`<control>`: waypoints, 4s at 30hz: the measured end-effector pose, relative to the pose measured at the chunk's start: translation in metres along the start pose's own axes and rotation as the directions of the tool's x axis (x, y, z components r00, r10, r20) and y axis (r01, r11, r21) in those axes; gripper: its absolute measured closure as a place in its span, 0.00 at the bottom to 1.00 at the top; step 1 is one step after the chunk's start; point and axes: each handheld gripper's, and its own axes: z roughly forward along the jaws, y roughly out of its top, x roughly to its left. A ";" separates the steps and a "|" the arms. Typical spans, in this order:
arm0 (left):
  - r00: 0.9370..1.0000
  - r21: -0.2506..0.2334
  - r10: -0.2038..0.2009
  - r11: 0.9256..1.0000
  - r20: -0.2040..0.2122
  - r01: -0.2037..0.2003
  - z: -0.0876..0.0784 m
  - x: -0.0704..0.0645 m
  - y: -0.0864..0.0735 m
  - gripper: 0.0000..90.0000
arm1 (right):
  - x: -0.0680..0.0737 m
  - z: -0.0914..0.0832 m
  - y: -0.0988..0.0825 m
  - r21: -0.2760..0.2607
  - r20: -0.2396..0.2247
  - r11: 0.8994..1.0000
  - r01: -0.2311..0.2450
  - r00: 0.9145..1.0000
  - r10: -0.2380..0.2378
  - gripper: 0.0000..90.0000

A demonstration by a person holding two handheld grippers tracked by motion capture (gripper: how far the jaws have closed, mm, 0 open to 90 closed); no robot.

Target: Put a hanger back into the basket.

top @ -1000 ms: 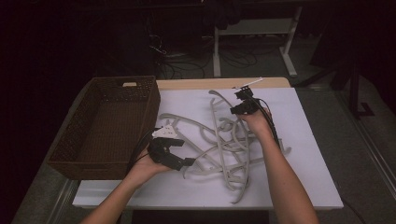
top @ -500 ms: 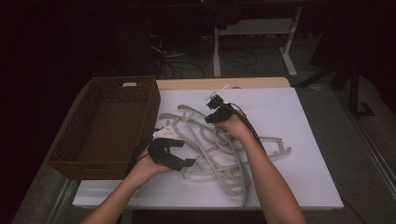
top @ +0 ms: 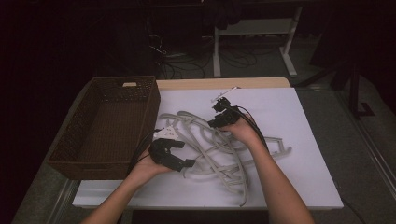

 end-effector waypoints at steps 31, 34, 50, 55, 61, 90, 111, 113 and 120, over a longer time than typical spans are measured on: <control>1.000 0.007 0.002 1.000 -0.008 -0.002 0.002 0.000 -0.001 0.13 | 0.037 -0.055 -0.113 0.100 0.012 0.991 -0.084 0.996 0.083 0.68; 1.000 0.008 0.002 1.000 -0.009 -0.002 0.002 -0.001 -0.001 0.13 | 0.040 -0.053 -0.113 0.109 0.023 0.991 -0.082 0.997 0.080 0.73; 1.000 0.010 0.003 1.000 -0.011 -0.002 0.002 0.000 -0.001 0.13 | 0.030 -0.054 -0.109 0.113 0.097 0.985 -0.130 0.988 0.119 0.83; 1.000 0.011 0.000 1.000 -0.014 0.000 0.003 0.000 -0.001 0.13 | 0.021 -0.059 -0.107 0.071 0.112 0.987 -0.146 0.984 0.137 0.86; 1.000 0.011 0.001 1.000 -0.014 -0.001 0.003 0.000 -0.001 0.13 | 0.007 -0.067 -0.108 0.012 0.102 0.984 -0.178 0.979 0.176 0.89; 1.000 -0.023 0.006 1.000 -0.007 -0.007 -0.004 -0.004 0.006 0.13 | -0.023 -0.094 -0.127 -0.058 -0.230 0.998 -0.022 0.973 0.008 0.90; 1.000 -0.017 0.004 1.000 -0.015 -0.004 -0.002 0.000 0.008 0.13 | -0.017 -0.077 -0.116 -0.062 -0.157 0.995 0.078 0.984 -0.086 0.63; 1.000 -0.015 0.006 1.000 -0.022 -0.006 -0.002 0.002 0.011 0.13 | -0.017 -0.086 -0.119 -0.075 -0.143 0.996 0.050 0.988 -0.061 0.62; 0.999 -0.014 0.006 1.000 -0.053 -0.007 0.003 0.008 0.024 0.15 | -0.013 -0.103 -0.136 -0.111 -0.087 0.994 -0.003 0.996 -0.006 0.43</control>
